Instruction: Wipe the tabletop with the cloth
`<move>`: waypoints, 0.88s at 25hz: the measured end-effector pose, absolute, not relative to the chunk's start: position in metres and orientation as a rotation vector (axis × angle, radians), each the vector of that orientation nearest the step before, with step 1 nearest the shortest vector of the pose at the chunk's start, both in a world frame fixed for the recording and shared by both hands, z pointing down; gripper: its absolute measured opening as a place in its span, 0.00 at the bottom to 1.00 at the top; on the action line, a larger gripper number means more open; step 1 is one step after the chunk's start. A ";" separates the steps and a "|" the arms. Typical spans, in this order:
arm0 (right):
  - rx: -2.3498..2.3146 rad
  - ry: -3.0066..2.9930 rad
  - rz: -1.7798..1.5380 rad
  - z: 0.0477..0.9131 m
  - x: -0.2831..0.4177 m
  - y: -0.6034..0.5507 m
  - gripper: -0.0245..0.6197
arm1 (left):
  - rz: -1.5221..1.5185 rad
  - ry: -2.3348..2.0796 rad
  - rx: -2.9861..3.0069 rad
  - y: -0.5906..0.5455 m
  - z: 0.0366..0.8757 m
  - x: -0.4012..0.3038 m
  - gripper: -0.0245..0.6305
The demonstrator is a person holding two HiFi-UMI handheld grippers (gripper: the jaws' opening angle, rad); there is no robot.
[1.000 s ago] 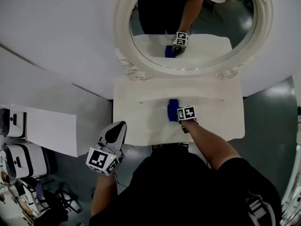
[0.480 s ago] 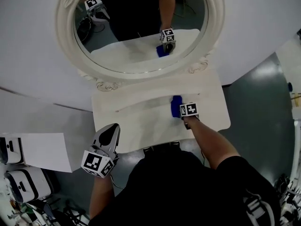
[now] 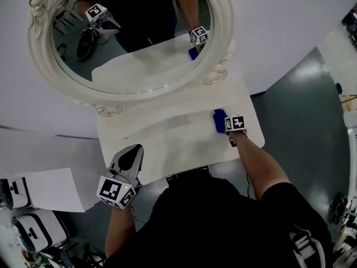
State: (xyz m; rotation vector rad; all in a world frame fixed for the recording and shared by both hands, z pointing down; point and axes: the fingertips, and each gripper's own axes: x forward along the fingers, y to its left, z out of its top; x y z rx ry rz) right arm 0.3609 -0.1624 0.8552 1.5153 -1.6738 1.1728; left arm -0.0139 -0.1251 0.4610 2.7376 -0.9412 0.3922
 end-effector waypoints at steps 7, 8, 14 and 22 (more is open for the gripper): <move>1.605 -1.606 1.184 0.853 0.426 -0.149 0.10 | 0.416 -0.873 2.763 -0.129 0.465 0.019 0.05; 1.619 -1.595 1.193 0.852 0.435 -0.147 0.10 | 0.420 -0.867 2.765 -0.129 0.465 0.023 0.05; 1.689 -1.532 1.217 0.852 0.480 -0.133 0.10 | 0.435 -0.837 2.767 -0.131 0.467 0.042 0.05; 1.726 -1.466 1.192 0.852 0.513 -0.118 0.10 | 0.428 -0.843 2.770 -0.133 0.466 0.043 0.05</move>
